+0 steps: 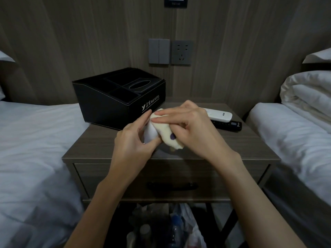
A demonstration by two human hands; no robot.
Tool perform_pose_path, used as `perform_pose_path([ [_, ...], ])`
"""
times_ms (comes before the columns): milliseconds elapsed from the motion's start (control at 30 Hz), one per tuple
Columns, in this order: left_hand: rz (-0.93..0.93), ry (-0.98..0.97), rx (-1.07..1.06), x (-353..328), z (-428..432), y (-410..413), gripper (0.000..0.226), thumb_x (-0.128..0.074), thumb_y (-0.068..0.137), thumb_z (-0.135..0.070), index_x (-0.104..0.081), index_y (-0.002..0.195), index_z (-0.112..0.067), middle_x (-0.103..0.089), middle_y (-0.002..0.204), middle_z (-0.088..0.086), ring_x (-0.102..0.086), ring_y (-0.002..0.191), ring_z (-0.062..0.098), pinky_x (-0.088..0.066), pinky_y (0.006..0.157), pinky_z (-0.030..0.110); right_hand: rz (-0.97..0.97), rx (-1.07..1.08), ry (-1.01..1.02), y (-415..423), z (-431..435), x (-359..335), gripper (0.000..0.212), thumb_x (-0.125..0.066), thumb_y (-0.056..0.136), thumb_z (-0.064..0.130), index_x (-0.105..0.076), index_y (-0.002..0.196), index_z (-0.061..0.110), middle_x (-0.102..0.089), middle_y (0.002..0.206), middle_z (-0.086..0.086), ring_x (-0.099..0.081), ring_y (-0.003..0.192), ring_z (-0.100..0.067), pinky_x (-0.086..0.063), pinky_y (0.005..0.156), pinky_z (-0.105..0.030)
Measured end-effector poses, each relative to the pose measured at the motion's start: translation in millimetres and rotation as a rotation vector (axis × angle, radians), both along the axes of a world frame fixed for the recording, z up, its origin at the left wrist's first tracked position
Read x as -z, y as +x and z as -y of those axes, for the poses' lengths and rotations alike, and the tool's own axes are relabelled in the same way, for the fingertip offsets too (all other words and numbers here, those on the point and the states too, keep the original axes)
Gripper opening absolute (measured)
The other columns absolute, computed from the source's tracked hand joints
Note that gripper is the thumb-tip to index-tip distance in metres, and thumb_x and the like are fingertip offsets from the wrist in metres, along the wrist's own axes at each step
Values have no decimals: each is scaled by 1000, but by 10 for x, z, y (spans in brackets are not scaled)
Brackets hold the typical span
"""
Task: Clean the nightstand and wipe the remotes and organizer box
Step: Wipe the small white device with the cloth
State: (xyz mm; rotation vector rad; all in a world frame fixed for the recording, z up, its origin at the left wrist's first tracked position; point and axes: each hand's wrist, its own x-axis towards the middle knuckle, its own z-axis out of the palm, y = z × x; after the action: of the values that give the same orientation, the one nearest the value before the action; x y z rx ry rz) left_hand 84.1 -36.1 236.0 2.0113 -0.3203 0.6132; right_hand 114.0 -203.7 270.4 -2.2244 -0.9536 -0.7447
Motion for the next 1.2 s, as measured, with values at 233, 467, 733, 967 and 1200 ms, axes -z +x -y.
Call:
perform_pose_path([
  [233, -17, -2, 13, 18, 36, 14, 79, -81, 74, -28, -40, 142, -28, -49, 124, -28, -49, 121, -7, -40, 101, 19, 6, 46, 9, 46, 62, 0, 40, -52, 80, 4, -76, 104, 27, -70, 112, 13, -46, 84, -15, -33, 79, -6],
  [467, 11, -50, -14, -49, -1, -6, 77, -81, 74, -21, -45, 142, -24, -50, 122, -32, -47, 118, -14, -40, 103, 14, 47, 232, 168, 131, 268, -8, 44, -50, 81, -3, -73, 111, 20, -68, 115, 9, -56, 108, -5, -35, 95, -20],
  [733, 25, -256, -101, -139, -91, -28, 76, -81, 73, -18, -48, 140, -27, -53, 136, -15, -48, 116, -14, -40, 101, 11, -414, 285, -251, 249, 188, 255, 52, -44, 96, 31, -34, 146, 39, -35, 152, 14, -28, 135, -20, -24, 112, -40],
  [967, 70, -331, -118, -212, -123, -94, 74, -83, 68, -20, -51, 134, -29, -58, 117, -26, -51, 114, -16, -46, 99, 16, -272, 72, 165, -55, 39, -108, 44, -56, 96, 26, -49, 139, 34, -49, 135, 22, -36, 127, -2, -29, 96, -2],
  [1200, 243, -221, -199, -149, 68, -145, 66, -82, 73, -34, -55, 132, -26, -63, 122, -9, -58, 116, 5, -52, 96, 32, -316, -16, 219, -176, -45, -185, 53, -73, 82, 37, -58, 131, 30, -65, 121, 15, -57, 113, 4, -47, 96, -19],
])
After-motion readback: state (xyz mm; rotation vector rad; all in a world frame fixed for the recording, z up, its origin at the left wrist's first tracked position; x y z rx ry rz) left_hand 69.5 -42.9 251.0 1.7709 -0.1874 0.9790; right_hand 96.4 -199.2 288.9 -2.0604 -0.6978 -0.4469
